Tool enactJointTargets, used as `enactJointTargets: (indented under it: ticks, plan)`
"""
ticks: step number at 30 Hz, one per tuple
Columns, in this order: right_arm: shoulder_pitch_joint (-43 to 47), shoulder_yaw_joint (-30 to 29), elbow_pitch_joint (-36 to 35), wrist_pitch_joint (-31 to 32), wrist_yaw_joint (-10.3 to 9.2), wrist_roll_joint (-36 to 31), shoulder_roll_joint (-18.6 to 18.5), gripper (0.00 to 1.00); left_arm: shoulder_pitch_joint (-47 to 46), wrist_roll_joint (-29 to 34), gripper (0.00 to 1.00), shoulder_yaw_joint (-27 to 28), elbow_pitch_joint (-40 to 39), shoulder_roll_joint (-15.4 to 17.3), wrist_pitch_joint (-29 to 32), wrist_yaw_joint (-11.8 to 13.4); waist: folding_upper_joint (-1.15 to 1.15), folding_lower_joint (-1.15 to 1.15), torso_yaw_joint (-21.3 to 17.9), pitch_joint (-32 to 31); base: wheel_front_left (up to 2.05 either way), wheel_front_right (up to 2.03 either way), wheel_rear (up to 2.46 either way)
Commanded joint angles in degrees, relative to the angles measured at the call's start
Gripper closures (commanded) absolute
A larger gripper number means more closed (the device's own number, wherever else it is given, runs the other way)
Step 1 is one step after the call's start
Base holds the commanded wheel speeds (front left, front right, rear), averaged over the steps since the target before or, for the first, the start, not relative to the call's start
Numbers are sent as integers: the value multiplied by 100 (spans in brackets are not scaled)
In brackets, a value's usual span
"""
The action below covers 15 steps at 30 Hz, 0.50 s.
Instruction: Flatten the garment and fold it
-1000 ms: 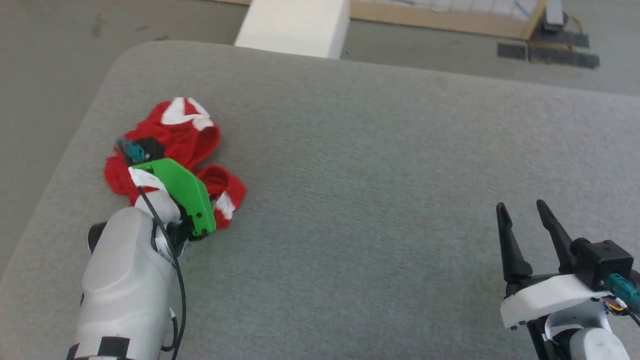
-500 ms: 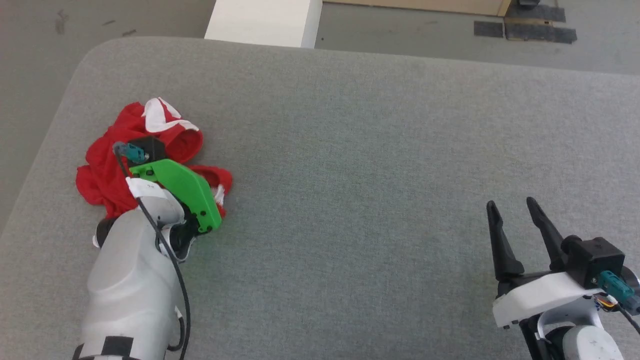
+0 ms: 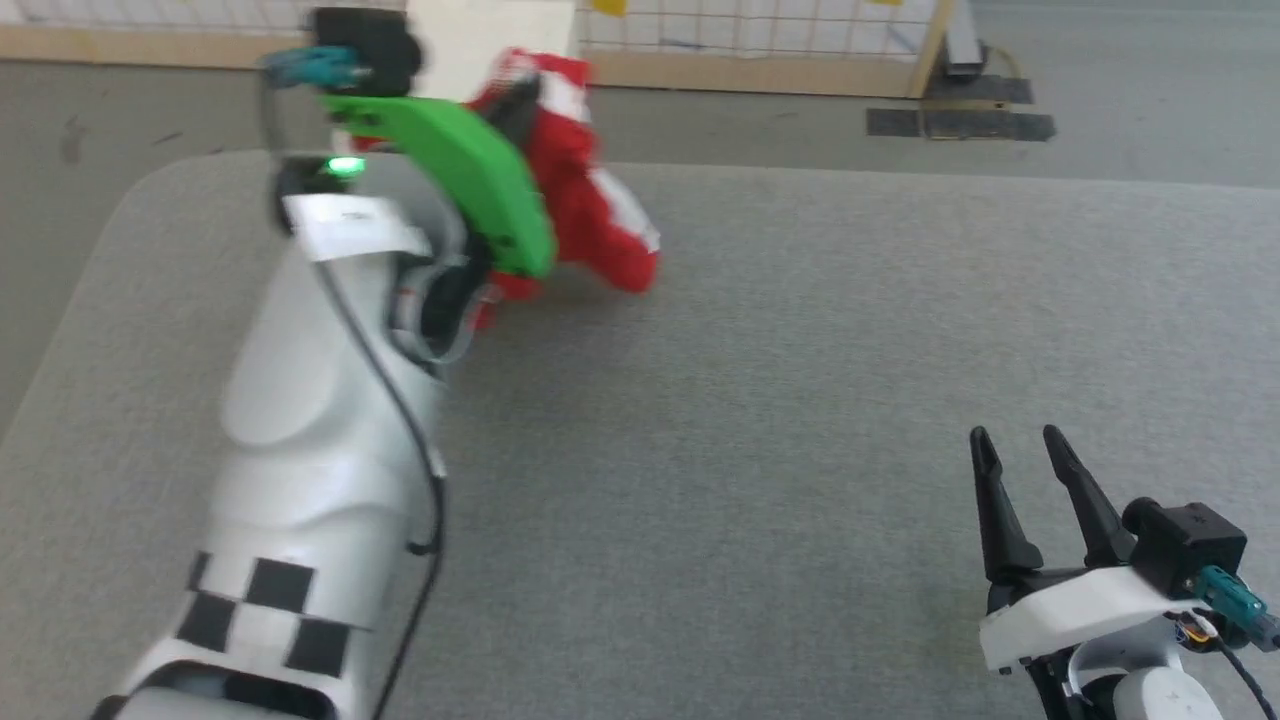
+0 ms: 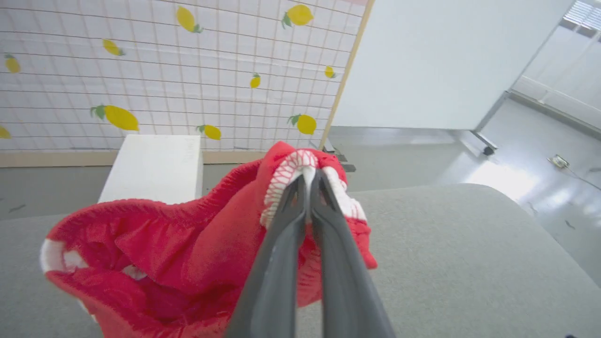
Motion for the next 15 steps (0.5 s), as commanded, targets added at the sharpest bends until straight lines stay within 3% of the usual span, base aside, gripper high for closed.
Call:
enactJointTargets:
  ticks: [1, 8, 12, 13, 14, 15]
  plan:
    - [-52, -38, 51, -68, -8, 64, -7, 0, -24, -197, 100, -287, -115, -112, 88, -39, 0, 0, -341, -132, 0, 0, 0]
    - [-144, -136, 280, -218, -8, 177, -7, 0, 722, -1205, 100, -2557, -392, -235, 976, -42, 0, 0, -971, -56, 0, 0, 0]
    - [-169, -171, 375, -284, -8, 236, -7, 0, 1251, -1764, 100, -3509, -273, -241, 1569, -43, 0, 0, -1239, 9, 0, 0, 0]
    - [-170, -184, 394, -296, -8, 247, -7, 0, 1343, -1880, 84, -3649, -244, -242, 1690, -43, 0, 0, -1274, 25, 0, 0, 0]
    - [-164, -201, 415, -313, -8, 257, -7, 0, 1436, -2024, 0, -3800, -220, -242, 1847, -43, 0, 0, -1295, 37, 0, 0, 0]
    - [-157, -215, 432, -326, -8, 265, -7, 0, 1502, -2154, 0, -3876, -220, -243, 1942, -43, 0, 0, -1302, 43, 0, 0, 0]
